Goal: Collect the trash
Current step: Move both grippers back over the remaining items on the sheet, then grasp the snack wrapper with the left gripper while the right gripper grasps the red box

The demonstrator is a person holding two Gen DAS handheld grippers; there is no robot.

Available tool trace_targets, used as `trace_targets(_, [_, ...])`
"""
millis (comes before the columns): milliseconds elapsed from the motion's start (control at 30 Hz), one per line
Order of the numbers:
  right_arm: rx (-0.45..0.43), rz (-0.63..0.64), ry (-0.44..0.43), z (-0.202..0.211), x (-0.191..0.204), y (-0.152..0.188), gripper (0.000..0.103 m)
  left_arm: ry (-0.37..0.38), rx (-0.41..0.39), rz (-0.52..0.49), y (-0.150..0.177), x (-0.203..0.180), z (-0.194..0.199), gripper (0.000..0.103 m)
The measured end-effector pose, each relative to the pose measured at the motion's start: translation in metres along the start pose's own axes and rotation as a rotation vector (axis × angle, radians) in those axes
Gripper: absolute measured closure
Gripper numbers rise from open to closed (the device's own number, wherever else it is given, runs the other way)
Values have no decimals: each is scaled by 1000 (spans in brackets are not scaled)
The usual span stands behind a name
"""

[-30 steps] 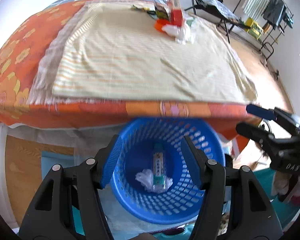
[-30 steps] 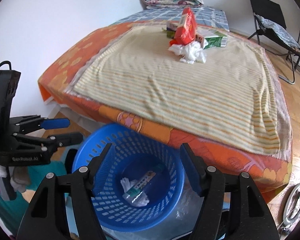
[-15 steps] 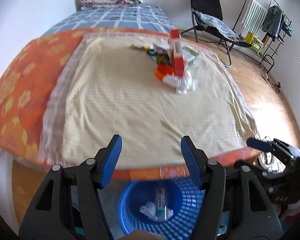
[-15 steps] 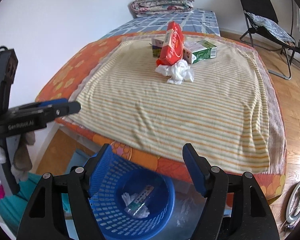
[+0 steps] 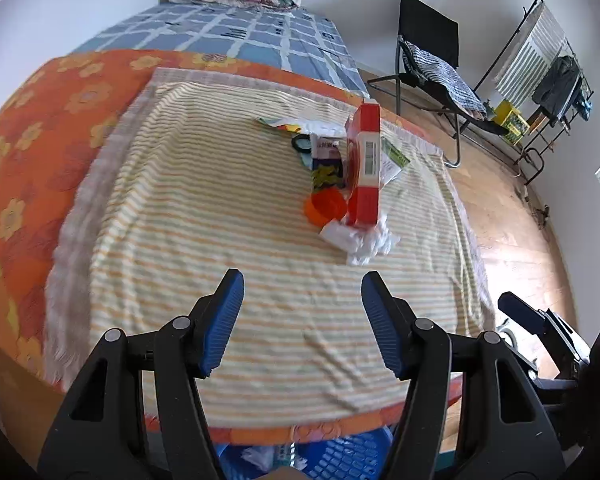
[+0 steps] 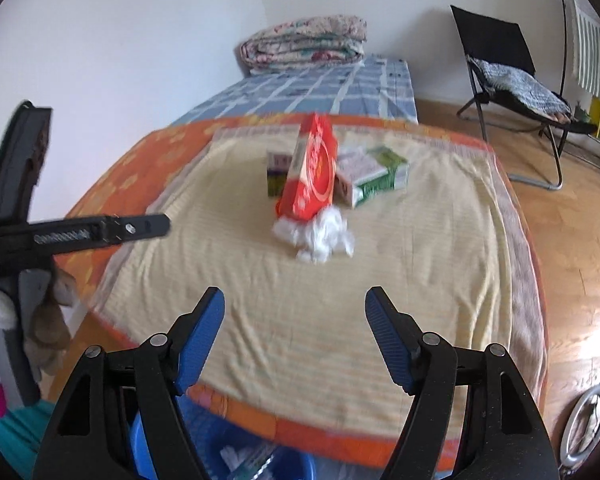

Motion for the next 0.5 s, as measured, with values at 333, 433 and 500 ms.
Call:
trace_targets(333, [30,-13,-39,-53,6,-41,30,63,-20,95,-52,4,-38,46])
trace_targets(433, [54,-21,-34,-74,4,-44,31,87,-3,129,-60,8,-53,51])
trace_targets(500, [65,-22,-24,-87,2,-45,31,101,13,143,-63,9,-63,51])
Point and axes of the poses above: each gripper's, at about its wrist camera, not at the fingertips, and z roughly against the way its jaws point, x to its left, y to its underside, the point moved 9 cm from there along -z, roughly the way its jaws point, and after that the axes turned 3 degrees about -x, right-handed, at the moved point
